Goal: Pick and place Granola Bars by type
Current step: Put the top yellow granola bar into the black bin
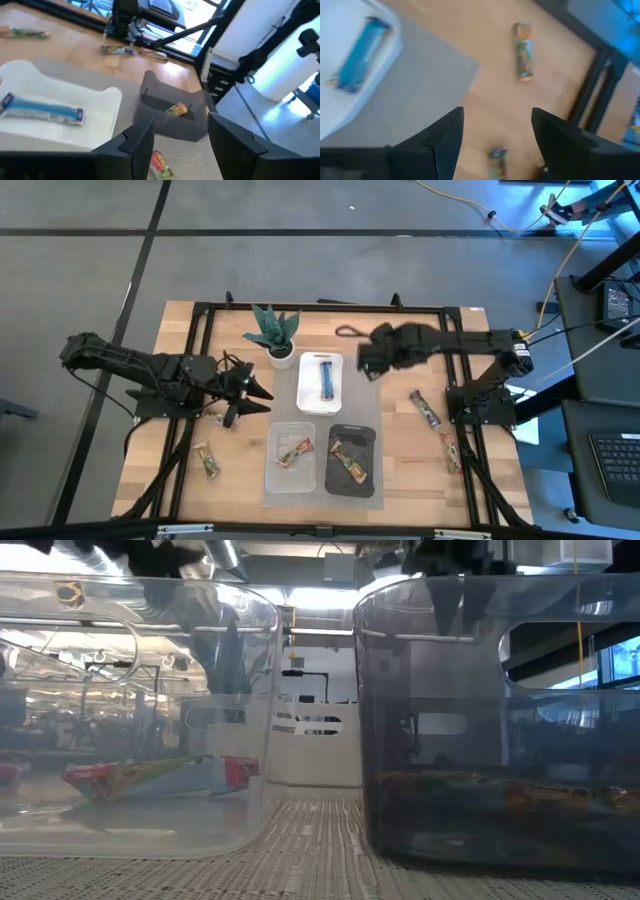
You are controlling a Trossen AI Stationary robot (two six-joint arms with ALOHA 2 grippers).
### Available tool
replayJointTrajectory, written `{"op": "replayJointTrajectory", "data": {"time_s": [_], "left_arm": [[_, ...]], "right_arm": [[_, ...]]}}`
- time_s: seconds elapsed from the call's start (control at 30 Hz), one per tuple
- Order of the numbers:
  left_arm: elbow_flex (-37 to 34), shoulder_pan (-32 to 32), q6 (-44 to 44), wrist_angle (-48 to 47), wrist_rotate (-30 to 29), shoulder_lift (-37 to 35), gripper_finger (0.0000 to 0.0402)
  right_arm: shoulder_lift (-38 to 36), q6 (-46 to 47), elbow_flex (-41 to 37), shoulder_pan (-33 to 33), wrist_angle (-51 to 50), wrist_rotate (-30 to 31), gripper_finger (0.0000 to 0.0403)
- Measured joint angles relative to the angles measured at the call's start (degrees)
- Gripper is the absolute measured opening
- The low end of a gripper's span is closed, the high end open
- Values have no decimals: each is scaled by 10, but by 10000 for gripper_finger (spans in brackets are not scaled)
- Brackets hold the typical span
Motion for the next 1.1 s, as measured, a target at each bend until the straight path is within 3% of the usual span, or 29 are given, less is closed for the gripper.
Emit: {"op": "replayJointTrajectory", "data": {"time_s": [0.3,0.4,0.57,0.73,1.1], "left_arm": [[-23,32,-6,2,1,1,174],[-23,45,-6,3,1,1,175],[-23,71,-6,5,0,1,172],[-23,102,-6,4,-1,1,171],[-23,141,7,0,-2,1,175]], "right_arm": [[0,-269,-74,-205,156,-77,236],[0,-323,-121,-267,215,-84,236],[0,-396,-200,-360,325,-164,236],[0,-471,-282,-406,431,-195,236],[0,-488,-410,-419,566,-209,236]]}}
